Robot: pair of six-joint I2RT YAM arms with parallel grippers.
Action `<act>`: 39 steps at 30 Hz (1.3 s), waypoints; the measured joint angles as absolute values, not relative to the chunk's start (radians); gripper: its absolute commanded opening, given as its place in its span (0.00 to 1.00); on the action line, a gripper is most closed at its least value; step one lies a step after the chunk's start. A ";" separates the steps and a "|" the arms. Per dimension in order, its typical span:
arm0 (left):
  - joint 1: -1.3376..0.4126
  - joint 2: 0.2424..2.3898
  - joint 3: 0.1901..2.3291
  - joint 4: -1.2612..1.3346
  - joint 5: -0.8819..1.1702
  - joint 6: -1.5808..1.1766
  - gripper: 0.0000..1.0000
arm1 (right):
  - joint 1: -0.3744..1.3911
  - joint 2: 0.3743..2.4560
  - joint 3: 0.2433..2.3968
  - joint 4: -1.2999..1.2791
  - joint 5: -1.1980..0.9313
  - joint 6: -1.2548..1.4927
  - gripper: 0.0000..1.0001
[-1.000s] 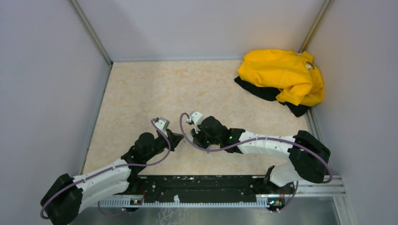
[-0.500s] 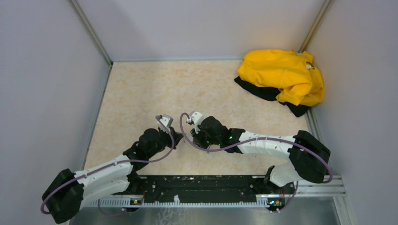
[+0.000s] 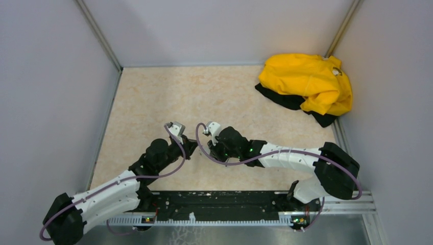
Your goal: Fold the paper box
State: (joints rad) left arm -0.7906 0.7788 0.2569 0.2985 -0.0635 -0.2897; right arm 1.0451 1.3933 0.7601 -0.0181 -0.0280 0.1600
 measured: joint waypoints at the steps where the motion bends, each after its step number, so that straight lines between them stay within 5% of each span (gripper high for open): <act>1: -0.791 0.780 0.263 0.298 -0.062 -0.286 0.12 | 1.045 1.393 0.760 -0.018 -0.028 0.160 0.12; 23: -0.860 0.957 0.142 0.571 -0.070 -0.492 0.09 | 1.044 1.391 0.759 -0.020 -0.028 0.160 0.12; 39: -0.881 0.891 0.236 0.244 -0.126 -0.476 0.09 | 1.043 1.274 0.751 -0.205 0.023 0.187 0.24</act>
State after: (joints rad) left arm -0.8814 0.8906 0.2363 0.2436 -0.1261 -0.4759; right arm 1.0428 1.2736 0.7509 -0.2050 0.0235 0.1871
